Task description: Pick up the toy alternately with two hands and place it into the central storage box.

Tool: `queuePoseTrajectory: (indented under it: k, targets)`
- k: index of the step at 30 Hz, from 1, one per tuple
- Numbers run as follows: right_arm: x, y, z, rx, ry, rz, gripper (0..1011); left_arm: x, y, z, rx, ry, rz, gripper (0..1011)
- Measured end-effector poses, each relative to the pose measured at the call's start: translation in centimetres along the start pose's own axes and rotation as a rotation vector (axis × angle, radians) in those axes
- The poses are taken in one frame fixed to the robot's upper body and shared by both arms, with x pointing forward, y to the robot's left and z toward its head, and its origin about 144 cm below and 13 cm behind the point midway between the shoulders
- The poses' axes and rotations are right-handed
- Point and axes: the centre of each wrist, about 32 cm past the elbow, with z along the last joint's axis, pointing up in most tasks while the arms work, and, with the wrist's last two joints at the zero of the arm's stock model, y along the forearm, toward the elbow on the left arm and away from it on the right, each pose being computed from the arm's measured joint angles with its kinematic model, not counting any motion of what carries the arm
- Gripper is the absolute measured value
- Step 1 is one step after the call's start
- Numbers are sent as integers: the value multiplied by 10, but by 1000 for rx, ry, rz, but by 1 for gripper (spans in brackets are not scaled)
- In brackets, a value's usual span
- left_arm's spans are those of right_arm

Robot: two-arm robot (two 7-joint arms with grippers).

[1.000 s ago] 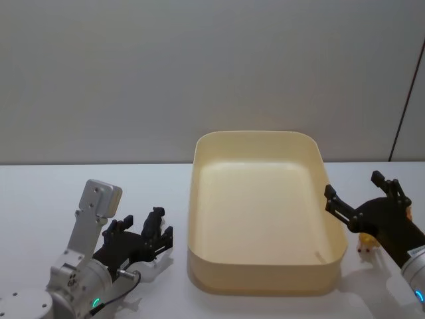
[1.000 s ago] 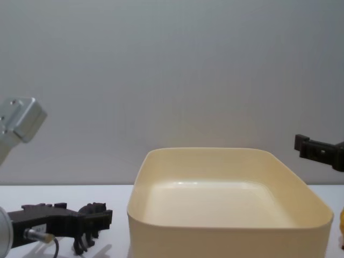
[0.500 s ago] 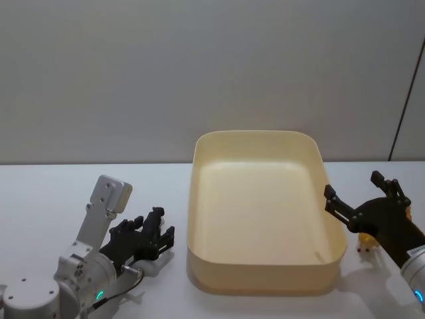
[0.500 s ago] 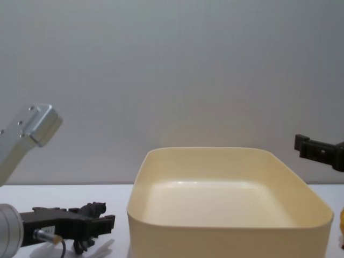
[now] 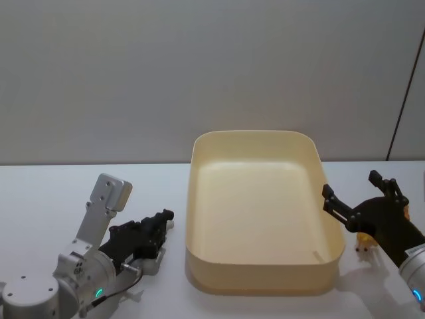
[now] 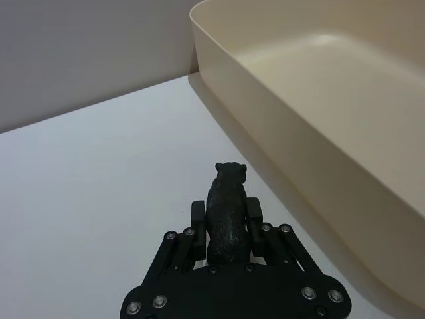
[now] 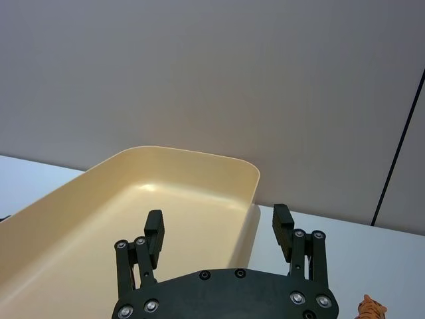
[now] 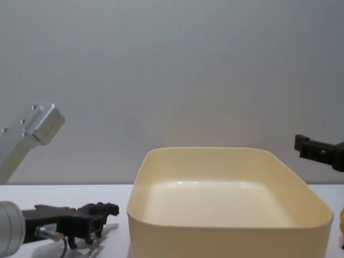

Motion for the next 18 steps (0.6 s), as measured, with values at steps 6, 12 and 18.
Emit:
queuePoseTrajectory:
  k: [6,12,18]
  targets:
    - [0,0,0,0,0,0,1001,0,4,7,-37,-17,22,329]
    - [0,0,0,0,0,0,1000,0,9,18,-87,-48,58,329]
    - [0,0,0,0,0,0,1001,1,12,33,-140,-81,71,329]
